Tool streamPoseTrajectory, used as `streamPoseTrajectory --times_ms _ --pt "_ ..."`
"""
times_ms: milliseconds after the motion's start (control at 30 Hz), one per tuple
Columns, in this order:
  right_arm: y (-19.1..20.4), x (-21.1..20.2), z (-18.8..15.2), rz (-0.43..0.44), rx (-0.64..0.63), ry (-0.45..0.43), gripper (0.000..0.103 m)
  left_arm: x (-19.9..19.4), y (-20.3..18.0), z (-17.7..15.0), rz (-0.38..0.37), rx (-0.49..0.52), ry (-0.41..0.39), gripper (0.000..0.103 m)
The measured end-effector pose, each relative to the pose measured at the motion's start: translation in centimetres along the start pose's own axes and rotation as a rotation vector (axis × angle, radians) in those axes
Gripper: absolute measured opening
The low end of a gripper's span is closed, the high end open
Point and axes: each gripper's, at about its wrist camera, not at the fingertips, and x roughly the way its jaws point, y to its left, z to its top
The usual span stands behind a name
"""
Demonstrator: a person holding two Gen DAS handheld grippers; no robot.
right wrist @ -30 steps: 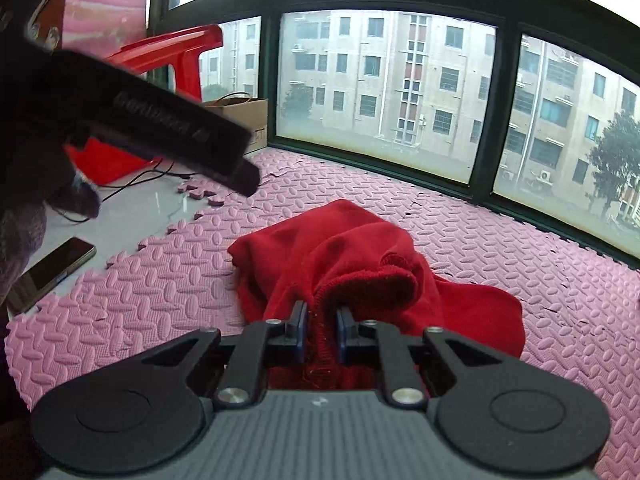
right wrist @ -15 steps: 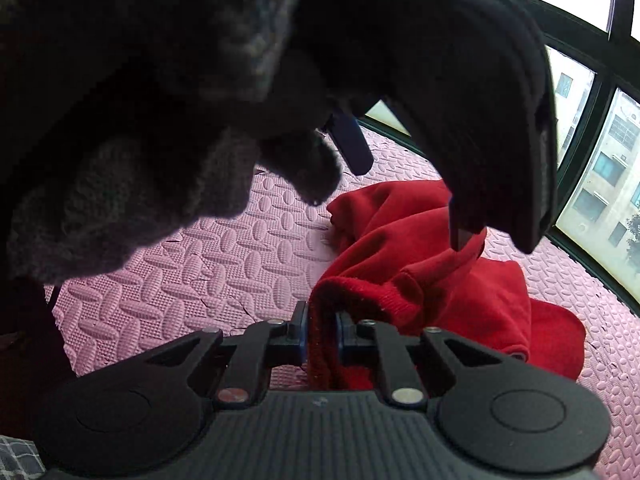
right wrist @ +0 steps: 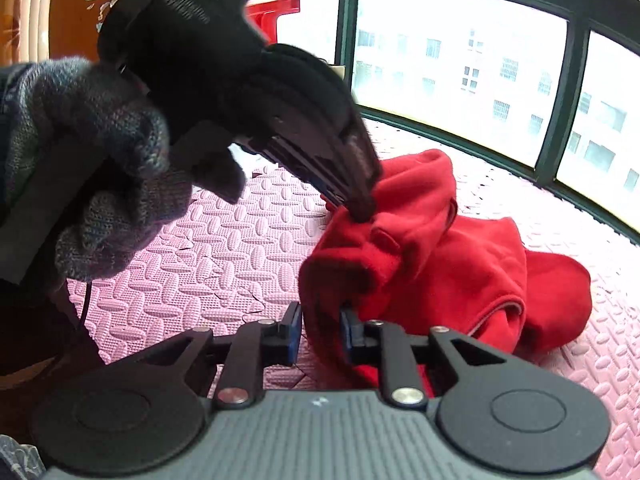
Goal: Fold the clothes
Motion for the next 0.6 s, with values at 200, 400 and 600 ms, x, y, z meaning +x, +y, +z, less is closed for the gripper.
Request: streamPoseTrajectory --times_ms 200,400,600 --pt "-3.9 -1.0 -0.3 -0.066 0.165 0.010 0.027 -1.0 1.6 -0.6 0.010 -0.054 -0.010 0.008" --pt "-7.4 0.3 -0.5 -0.178 0.316 0.020 0.036 -2.2 2.6 -1.2 0.014 -0.085 -0.019 0.006" --pt "-9.2 2.4 -0.6 -0.195 0.393 0.068 0.046 -2.7 4.0 -2.0 0.040 -0.117 -0.010 0.002"
